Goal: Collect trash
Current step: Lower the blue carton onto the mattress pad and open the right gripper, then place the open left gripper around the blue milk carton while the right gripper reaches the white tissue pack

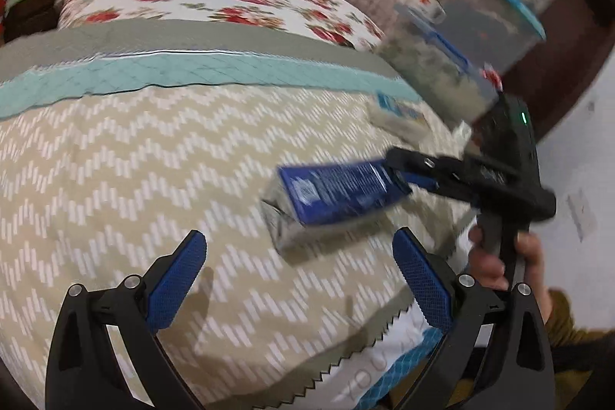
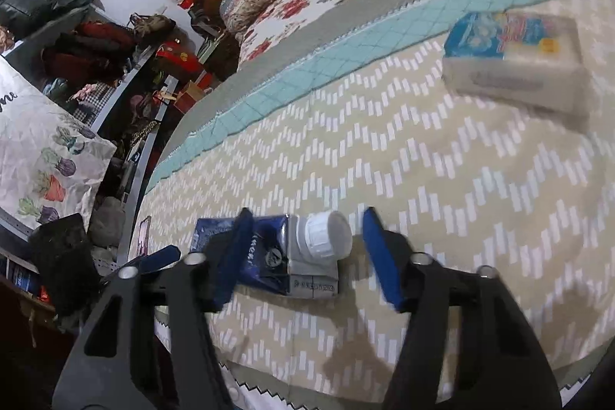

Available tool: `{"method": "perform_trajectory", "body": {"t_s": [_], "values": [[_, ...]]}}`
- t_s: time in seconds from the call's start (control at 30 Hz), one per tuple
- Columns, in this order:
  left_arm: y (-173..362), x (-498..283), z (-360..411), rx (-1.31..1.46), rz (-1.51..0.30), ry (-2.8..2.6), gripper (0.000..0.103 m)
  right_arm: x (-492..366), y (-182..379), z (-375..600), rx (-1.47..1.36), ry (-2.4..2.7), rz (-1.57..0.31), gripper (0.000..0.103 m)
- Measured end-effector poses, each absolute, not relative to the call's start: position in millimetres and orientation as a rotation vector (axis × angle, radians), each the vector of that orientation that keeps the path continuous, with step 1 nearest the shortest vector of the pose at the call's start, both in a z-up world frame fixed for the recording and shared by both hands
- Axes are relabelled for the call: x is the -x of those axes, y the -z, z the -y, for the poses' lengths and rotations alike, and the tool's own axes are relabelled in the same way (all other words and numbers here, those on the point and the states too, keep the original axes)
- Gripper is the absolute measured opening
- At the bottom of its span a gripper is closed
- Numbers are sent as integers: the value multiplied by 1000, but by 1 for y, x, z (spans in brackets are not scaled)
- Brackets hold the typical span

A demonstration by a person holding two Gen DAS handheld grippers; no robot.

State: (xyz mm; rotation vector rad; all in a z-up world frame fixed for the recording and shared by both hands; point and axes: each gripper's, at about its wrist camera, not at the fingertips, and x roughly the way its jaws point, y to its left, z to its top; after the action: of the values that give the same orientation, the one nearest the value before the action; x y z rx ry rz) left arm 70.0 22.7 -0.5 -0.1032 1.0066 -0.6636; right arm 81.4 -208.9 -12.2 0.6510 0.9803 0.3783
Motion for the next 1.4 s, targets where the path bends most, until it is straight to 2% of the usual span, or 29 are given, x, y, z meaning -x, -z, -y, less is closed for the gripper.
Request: {"method": "perform_trajectory", "body": {"t_s": [0.13, 0.27, 0.33, 0.4, 0.5, 0.57, 0.63, 0.67, 0.7, 0.77, 0.9, 0.93, 0.97, 1.0, 1.07, 1.1, 1.27, 1.33, 1.37, 1.4], "values": [[16, -75, 3, -56, -1026, 580, 75, -69, 14, 204, -667, -410, -991, 51], [17, -100, 1, -73, -1006, 504, 74, -38, 16, 178, -670, -595, -1046, 52], [7, -114, -12, -2, -993, 516, 79, -24, 13, 167, -619, -642, -1046, 52], [-5, -122, -23, 57, -969, 504, 90, -10, 4, 166, -529, -615, -1013, 53], [-18, -128, -22, 87, -962, 493, 90, -4, -8, 188, -483, -505, -944, 56], [-22, -127, -10, 78, -977, 499, 94, -7, -12, 205, -480, -434, -910, 58], [-20, -127, 12, 45, -1005, 495, 94, -13, -20, 231, -462, -318, -852, 73], [-17, -127, 24, 26, -1025, 493, 94, -19, -25, 246, -439, -260, -816, 89], [-12, -129, 37, 9, -1049, 500, 94, -23, -27, 256, -417, -216, -792, 96], [0, -129, 58, -20, -1080, 527, 94, -45, -31, 287, -347, -98, -752, 97], [24, -128, 82, -82, -1116, 510, 94, -107, -17, 351, -442, -30, -829, 97], [27, -127, 83, -89, -1118, 506, 89, -124, -10, 366, -510, -29, -849, 97], [30, -127, 83, -101, -1120, 499, 84, -139, -3, 378, -575, -37, -870, 92], [32, -128, 81, -112, -1127, 493, 71, -146, 2, 385, -614, -46, -886, 85], [35, -130, 77, -90, -1144, 511, 68, -160, 16, 388, -710, -97, -945, 56], [35, -131, 71, -74, -1146, 515, 67, -159, 20, 380, -710, -123, -968, 52], [29, -127, 61, -109, -1108, 542, 66, -98, 21, 309, -649, -317, -1000, 52], [28, -124, 61, -136, -1103, 554, 66, -63, 15, 287, -625, -345, -966, 63], [29, -122, 61, -154, -1100, 551, 69, -51, 11, 278, -598, -333, -941, 78], [30, -121, 62, -175, -1092, 536, 76, -34, 5, 271, -546, -279, -895, 85]]}}
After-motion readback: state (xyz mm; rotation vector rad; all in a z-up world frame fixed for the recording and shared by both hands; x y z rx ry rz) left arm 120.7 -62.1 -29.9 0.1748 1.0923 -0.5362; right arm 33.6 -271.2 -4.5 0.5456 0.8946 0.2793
